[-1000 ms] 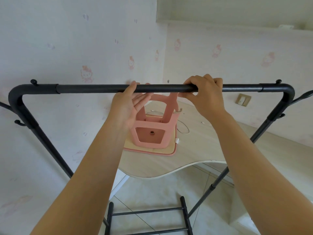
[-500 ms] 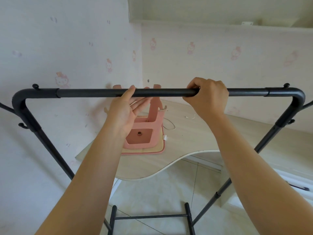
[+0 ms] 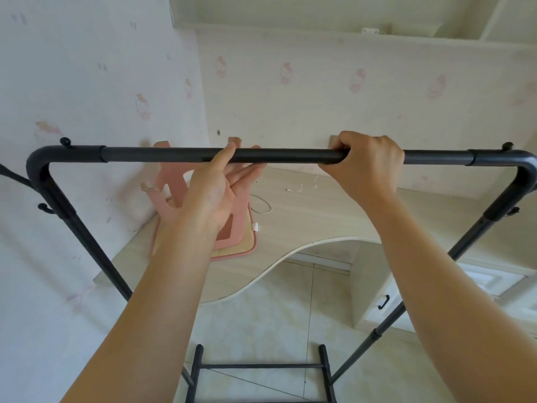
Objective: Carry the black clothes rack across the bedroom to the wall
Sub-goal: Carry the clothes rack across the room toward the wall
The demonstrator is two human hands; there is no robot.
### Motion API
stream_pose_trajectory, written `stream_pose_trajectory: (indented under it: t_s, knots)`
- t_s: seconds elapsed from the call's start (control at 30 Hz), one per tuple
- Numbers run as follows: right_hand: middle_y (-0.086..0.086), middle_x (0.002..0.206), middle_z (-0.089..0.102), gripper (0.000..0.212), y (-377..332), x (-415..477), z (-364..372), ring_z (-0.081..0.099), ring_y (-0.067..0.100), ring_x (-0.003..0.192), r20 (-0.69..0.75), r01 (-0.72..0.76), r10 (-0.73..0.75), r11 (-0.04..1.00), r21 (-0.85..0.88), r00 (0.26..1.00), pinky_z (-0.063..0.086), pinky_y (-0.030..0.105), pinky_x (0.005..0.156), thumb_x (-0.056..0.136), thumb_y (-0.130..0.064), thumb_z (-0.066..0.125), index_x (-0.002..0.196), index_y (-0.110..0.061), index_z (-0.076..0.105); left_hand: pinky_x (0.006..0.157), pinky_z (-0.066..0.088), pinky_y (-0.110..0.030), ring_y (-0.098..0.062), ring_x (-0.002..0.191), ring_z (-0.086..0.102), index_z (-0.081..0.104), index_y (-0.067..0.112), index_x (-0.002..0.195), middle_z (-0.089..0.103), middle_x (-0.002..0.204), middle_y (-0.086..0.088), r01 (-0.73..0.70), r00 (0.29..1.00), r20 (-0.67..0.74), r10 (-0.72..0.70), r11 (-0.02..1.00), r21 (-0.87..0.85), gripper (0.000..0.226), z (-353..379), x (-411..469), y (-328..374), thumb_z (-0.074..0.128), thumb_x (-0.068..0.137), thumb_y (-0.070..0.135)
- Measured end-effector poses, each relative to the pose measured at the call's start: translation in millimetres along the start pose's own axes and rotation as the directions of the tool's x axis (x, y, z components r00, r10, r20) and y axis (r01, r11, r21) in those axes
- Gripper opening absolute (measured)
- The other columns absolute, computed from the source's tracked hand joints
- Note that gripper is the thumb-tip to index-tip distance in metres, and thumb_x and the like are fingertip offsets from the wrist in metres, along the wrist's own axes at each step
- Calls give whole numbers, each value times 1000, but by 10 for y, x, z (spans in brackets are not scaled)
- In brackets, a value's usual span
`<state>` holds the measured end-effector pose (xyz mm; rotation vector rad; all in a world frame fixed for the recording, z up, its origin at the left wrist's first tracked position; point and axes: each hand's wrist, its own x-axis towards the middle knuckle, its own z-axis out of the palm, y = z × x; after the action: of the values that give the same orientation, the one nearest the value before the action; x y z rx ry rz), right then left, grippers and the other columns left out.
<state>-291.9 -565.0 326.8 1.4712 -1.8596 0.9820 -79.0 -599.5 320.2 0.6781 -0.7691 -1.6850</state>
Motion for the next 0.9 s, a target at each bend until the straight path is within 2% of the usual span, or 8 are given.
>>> stream_pose_trajectory:
  t_s: [0.1, 0.2, 0.27, 0.37, 0.47, 0.53, 0.7, 0.9]
  knots:
    - [1, 41, 49, 13, 154, -30, -101, 46, 31, 45, -5, -17, 17, 999, -31, 1000, 27, 26, 55, 64, -23, 72, 60, -17, 61, 72, 62, -30, -31, 85, 76, 56, 1, 103, 74, 102, -22, 6, 999, 41, -6, 1000, 0, 14, 124, -21, -94, 56, 99, 14]
    - [2, 45, 54, 12, 305, -61, -222, 49, 30, 47, 7, -43, 44, 998, -55, 999, 29, 26, 56, 65, -24, 72, 62, -17, 63, 75, 62, -30, -31, 87, 76, 51, -6, 130, 74, 108, -21, 12, 998, 66, -12, 1000, 5, 39, 239, -35, -223, 56, 98, 16]
    - [2, 47, 57, 12, 411, -94, -313, 51, 31, 50, 8, -57, 58, 996, -65, 998, 31, 27, 56, 67, -25, 72, 63, -17, 63, 76, 61, -30, -31, 89, 76, 48, -3, 134, 76, 104, -18, 11, 996, 88, -11, 1000, 0, 42, 323, -63, -302, 57, 98, 18]
    - [3, 49, 58, 13, 580, -137, -459, 53, 32, 53, 3, -77, 77, 993, -91, 997, 36, 28, 55, 68, -27, 71, 65, -17, 64, 68, 61, -29, -35, 88, 76, 47, 5, 123, 76, 100, -20, 15, 993, 119, -11, 1000, -25, 29, 467, -113, -400, 57, 98, 15]
    - [2, 50, 59, 11, 721, -189, -592, 52, 30, 53, -8, -100, 100, 990, -104, 995, 32, 26, 57, 68, -26, 71, 65, -18, 65, 68, 61, -29, -35, 86, 76, 51, 5, 100, 75, 102, -22, 24, 990, 142, -24, 1000, 0, 11, 610, -191, -486, 57, 98, 14]
    - [1, 49, 58, 11, 815, -235, -696, 52, 28, 53, -20, -128, 127, 985, -116, 992, 29, 26, 58, 67, -27, 72, 65, -18, 65, 68, 60, -28, -34, 84, 76, 51, 6, 93, 76, 96, -20, 31, 986, 162, -31, 1000, 1, 11, 714, -249, -559, 57, 98, 13]
    - [-1, 48, 57, 13, 1032, -355, -943, 50, 27, 53, -38, -171, 167, 972, -161, 985, 27, 25, 59, 67, -27, 74, 66, -18, 65, 70, 61, -30, -34, 84, 76, 52, 6, 90, 77, 93, -18, 75, 976, 203, -74, 997, 3, 12, 913, -375, -736, 56, 99, 13]
    - [1, 47, 56, 12, 1244, -504, -1185, 50, 30, 52, -28, -163, 161, 964, -212, 987, 26, 25, 60, 70, -26, 73, 66, -18, 65, 76, 62, -33, -34, 84, 76, 55, 6, 88, 72, 109, -23, 117, 969, 215, -121, 993, 29, 14, 1103, -519, -919, 56, 99, 15]
